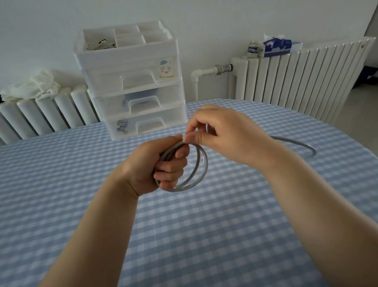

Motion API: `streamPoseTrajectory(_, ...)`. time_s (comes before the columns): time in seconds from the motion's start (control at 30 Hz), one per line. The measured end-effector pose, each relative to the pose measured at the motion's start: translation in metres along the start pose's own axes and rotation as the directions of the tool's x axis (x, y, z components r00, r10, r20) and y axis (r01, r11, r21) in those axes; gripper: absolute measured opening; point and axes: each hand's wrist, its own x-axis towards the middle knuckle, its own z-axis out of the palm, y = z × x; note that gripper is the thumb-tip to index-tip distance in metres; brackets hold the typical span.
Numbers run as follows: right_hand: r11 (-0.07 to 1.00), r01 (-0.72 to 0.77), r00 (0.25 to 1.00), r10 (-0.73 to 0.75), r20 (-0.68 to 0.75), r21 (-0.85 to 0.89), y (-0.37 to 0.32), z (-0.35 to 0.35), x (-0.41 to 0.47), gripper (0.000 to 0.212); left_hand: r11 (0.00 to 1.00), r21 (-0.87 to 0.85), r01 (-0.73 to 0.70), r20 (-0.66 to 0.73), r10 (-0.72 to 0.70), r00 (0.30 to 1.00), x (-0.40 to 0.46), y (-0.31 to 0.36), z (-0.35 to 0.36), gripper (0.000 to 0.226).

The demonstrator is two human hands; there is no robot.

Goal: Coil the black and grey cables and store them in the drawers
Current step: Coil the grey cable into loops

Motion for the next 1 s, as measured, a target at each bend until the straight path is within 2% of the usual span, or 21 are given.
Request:
streamPoseTrajectory(0.1, 0.999, -0.039, 0.999, 0.039, 0.005, -0.003, 0.01, -0.008, 0.0, 0.043, 0.991, -0.131, -0.043, 0.095, 0.056, 0.994, -0.001, 0.0, -0.005, 0.046)
streamPoseTrajectory(0.17, 0.997, -0.068, 0.998, 0.067, 0.015, 0.042, 0.011, -0.012, -0.001, 0.05, 0.979, -0.187, -0.075, 0.185, 0.11, 0.977, -0.001, -0.001, -0.007, 0.043)
streamPoseTrajectory(0.2, 0.995, -0.075, 0.997, 0.074, 0.012, 0.062, 0.011, -0.013, -0.001, 0.048, 0.972, -0.22, -0.08, 0.234, 0.133, 0.963, 0.0, -0.002, -0.009, 0.039)
streamPoseTrajectory(0.3, 0.994, -0.088, 0.996, 0.088, 0.003, 0.065, 0.012, -0.019, -0.003, 0.024, 0.927, -0.369, -0.071, 0.343, 0.207, 0.916, 0.002, -0.005, -0.01, 0.031)
streamPoseTrajectory(0.43, 0.996, -0.09, 0.996, 0.09, 0.002, -0.007, 0.017, -0.033, -0.007, 0.009, 0.833, -0.55, -0.063, 0.344, 0.295, 0.891, -0.001, -0.002, -0.009, 0.039)
streamPoseTrajectory(0.47, 0.996, -0.087, 0.996, 0.087, -0.029, -0.021, 0.018, -0.035, -0.007, 0.009, 0.816, -0.572, -0.083, 0.324, 0.317, 0.892, -0.001, -0.001, -0.009, 0.042)
streamPoseTrajectory(0.53, 0.992, -0.093, 0.995, 0.09, -0.03, -0.085, 0.019, -0.038, -0.008, 0.024, 0.774, -0.621, -0.121, 0.275, 0.361, 0.891, 0.001, 0.0, -0.01, 0.044)
streamPoseTrajectory(0.63, 0.974, -0.121, 0.98, 0.148, 0.134, -0.19, 0.024, -0.033, -0.007, 0.052, 0.686, -0.702, -0.193, 0.179, 0.432, 0.884, 0.003, 0.0, -0.014, 0.045)
streamPoseTrajectory(0.7, 0.964, -0.133, 0.971, 0.173, 0.164, -0.229, 0.029, -0.025, -0.007, 0.058, 0.62, -0.738, -0.268, 0.096, 0.489, 0.867, 0.003, 0.001, -0.016, 0.045)
streamPoseTrajectory(0.77, 0.963, -0.15, 0.981, 0.173, 0.086, -0.223, 0.031, -0.021, -0.005, 0.055, 0.554, -0.741, -0.38, -0.045, 0.524, 0.851, 0.002, 0.003, -0.013, 0.047)
streamPoseTrajectory(0.83, 0.961, -0.162, 0.985, 0.171, 0.021, -0.224, 0.028, -0.014, -0.003, 0.052, 0.55, -0.633, -0.544, -0.251, 0.519, 0.817, 0.0, 0.006, -0.006, 0.049)
streamPoseTrajectory(0.87, 0.956, -0.17, 0.983, 0.183, 0.032, -0.239, 0.026, -0.01, -0.003, 0.051, 0.574, -0.546, -0.611, -0.339, 0.516, 0.787, 0.001, 0.008, 0.0, 0.05)
streamPoseTrajectory(0.93, 0.956, -0.192, 0.968, 0.221, 0.116, -0.22, 0.023, 0.001, -0.002, 0.043, 0.618, -0.393, -0.681, -0.459, 0.51, 0.728, 0.001, 0.01, 0.01, 0.05)
streamPoseTrajectory(1.0, 0.959, -0.277, 0.935, 0.285, 0.213, -0.066, 0.022, 0.009, -0.001, 0.028, 0.649, -0.306, -0.696, -0.51, 0.506, 0.696, 0.002, 0.011, 0.017, 0.049)
